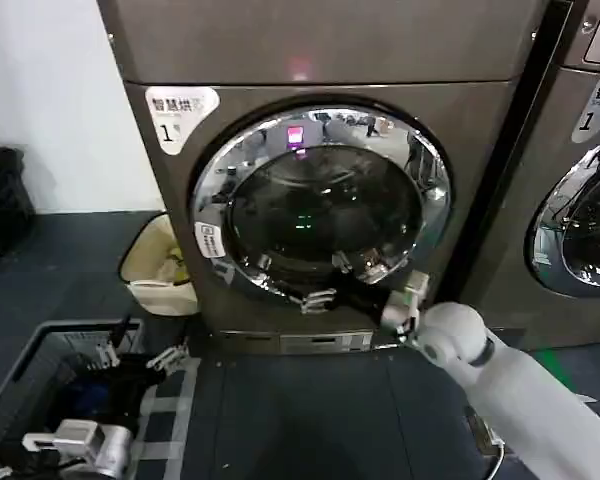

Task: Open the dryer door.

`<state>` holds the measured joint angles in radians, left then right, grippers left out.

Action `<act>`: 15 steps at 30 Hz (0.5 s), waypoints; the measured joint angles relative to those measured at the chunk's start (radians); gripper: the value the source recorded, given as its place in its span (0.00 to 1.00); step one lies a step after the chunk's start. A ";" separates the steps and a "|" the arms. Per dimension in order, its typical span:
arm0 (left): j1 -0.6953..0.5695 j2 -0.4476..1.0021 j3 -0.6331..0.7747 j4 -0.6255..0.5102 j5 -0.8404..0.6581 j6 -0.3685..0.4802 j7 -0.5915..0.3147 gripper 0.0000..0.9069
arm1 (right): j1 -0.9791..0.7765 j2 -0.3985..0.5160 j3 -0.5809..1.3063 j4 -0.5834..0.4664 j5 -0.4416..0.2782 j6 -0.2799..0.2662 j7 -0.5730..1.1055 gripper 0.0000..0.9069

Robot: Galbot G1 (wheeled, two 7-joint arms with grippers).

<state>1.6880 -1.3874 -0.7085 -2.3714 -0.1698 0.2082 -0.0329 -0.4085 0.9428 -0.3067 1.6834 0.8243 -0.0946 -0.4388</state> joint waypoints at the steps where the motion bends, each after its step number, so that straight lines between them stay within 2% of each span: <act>1: 0.000 0.000 0.000 -0.001 0.000 0.000 0.000 1.00 | 0.010 0.007 -0.011 -0.009 0.001 0.000 -0.001 1.00; 15: 0.001 0.000 0.000 -0.005 -0.003 0.002 0.000 1.00 | 0.120 0.091 -0.118 -0.104 0.018 -0.003 -0.005 1.00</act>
<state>1.6892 -1.3876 -0.7088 -2.3769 -0.1727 0.2099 -0.0328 -0.2888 1.0334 -0.4252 1.5790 0.8427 -0.0972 -0.4437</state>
